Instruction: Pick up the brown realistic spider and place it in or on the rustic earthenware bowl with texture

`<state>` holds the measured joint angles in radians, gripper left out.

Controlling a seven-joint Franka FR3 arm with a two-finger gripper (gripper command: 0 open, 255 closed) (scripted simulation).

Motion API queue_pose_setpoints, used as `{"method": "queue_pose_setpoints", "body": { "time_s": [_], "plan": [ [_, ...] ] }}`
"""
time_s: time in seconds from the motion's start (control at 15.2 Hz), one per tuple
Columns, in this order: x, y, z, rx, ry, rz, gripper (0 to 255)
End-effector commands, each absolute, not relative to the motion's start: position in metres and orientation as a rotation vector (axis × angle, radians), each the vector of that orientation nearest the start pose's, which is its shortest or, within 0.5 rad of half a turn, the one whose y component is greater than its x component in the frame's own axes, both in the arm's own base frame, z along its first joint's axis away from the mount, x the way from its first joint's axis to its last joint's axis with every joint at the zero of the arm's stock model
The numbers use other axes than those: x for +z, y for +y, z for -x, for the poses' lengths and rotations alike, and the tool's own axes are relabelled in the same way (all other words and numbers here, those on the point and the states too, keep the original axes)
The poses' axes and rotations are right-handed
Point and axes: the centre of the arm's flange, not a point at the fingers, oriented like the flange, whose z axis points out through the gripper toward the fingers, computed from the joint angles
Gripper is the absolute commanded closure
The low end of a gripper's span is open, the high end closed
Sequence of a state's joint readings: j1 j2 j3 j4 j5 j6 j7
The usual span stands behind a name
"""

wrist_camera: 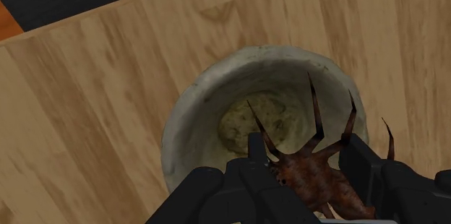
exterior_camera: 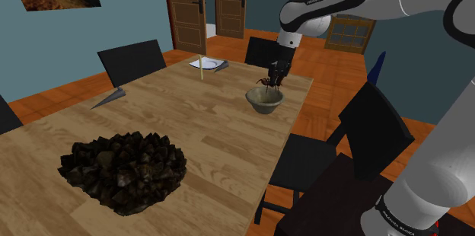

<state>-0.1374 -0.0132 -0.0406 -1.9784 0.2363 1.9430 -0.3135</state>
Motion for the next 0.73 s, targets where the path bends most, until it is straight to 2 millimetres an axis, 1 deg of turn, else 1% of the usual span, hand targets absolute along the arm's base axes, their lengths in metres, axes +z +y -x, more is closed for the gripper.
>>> {"method": "queue_pose_setpoints", "body": {
  "time_s": [0.0,0.13,0.59,0.66],
  "plan": [
    [0.4619,-0.0809,-0.5454,-0.048,-0.068,2.922,255],
    [0.4521,-0.0809,-0.5454,-0.048,-0.068,2.922,255],
    [0.4521,-0.0809,-0.5454,-0.048,-0.068,2.922,255],
    [0.4521,-0.0809,-0.5454,-0.048,-0.068,2.922,0]
  ]
}}
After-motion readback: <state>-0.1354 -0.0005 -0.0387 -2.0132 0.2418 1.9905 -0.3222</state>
